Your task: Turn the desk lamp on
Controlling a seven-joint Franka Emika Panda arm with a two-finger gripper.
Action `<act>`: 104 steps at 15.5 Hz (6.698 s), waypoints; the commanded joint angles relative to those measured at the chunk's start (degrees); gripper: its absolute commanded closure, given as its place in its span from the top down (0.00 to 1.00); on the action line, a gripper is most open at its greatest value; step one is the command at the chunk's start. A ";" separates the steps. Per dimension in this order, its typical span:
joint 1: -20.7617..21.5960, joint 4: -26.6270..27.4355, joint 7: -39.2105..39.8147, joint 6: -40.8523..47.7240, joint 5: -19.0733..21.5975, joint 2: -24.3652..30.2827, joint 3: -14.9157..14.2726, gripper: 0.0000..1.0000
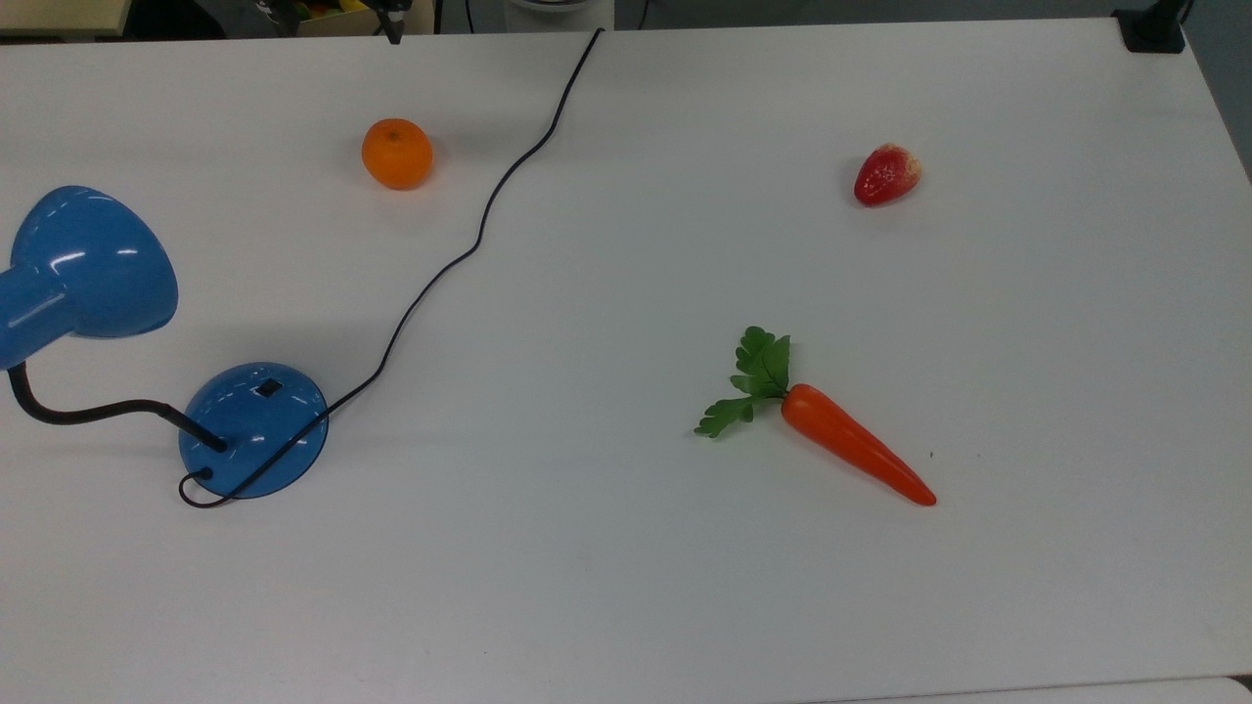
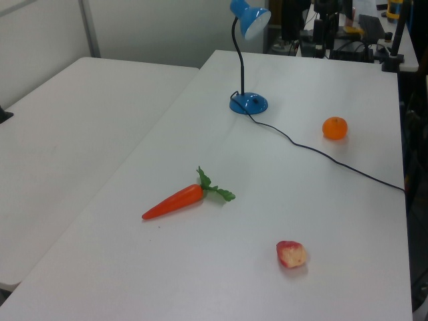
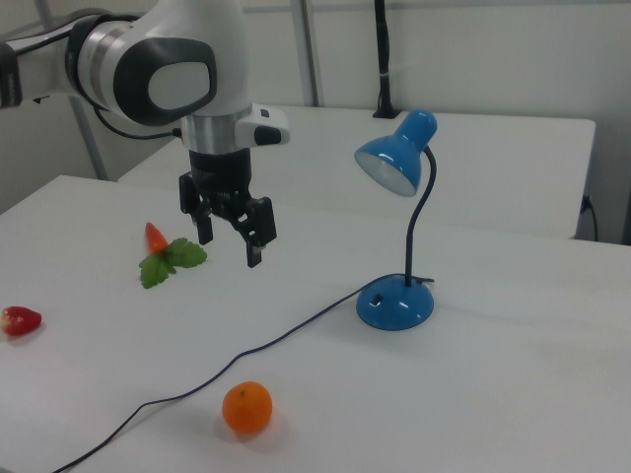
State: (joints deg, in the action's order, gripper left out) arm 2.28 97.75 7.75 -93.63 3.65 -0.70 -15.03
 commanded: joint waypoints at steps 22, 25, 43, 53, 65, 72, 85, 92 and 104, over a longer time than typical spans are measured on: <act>-0.70 2.27 -6.77 -8.13 0.83 1.05 0.18 0.16; -0.78 3.06 -9.50 -13.23 0.83 0.26 0.09 0.16; -0.52 10.09 -24.71 -48.75 -0.13 -12.83 0.00 0.14; 0.45 8.43 -29.01 -60.78 -0.13 -20.65 0.09 0.13; -1.49 2.19 -27.88 -66.78 -0.13 -27.95 0.00 0.14; -1.66 1.04 -27.26 -66.60 -0.22 -29.62 0.00 0.13; -1.75 0.69 -27.17 -66.69 -0.22 -31.82 0.00 0.04; -1.84 0.60 -27.17 -66.78 -0.05 -32.44 0.00 0.00; -2.81 -1.33 -27.26 -66.78 0.66 -32.44 0.00 0.00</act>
State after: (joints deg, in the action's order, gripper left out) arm -0.62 97.36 -19.83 -159.49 3.62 -32.35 -14.95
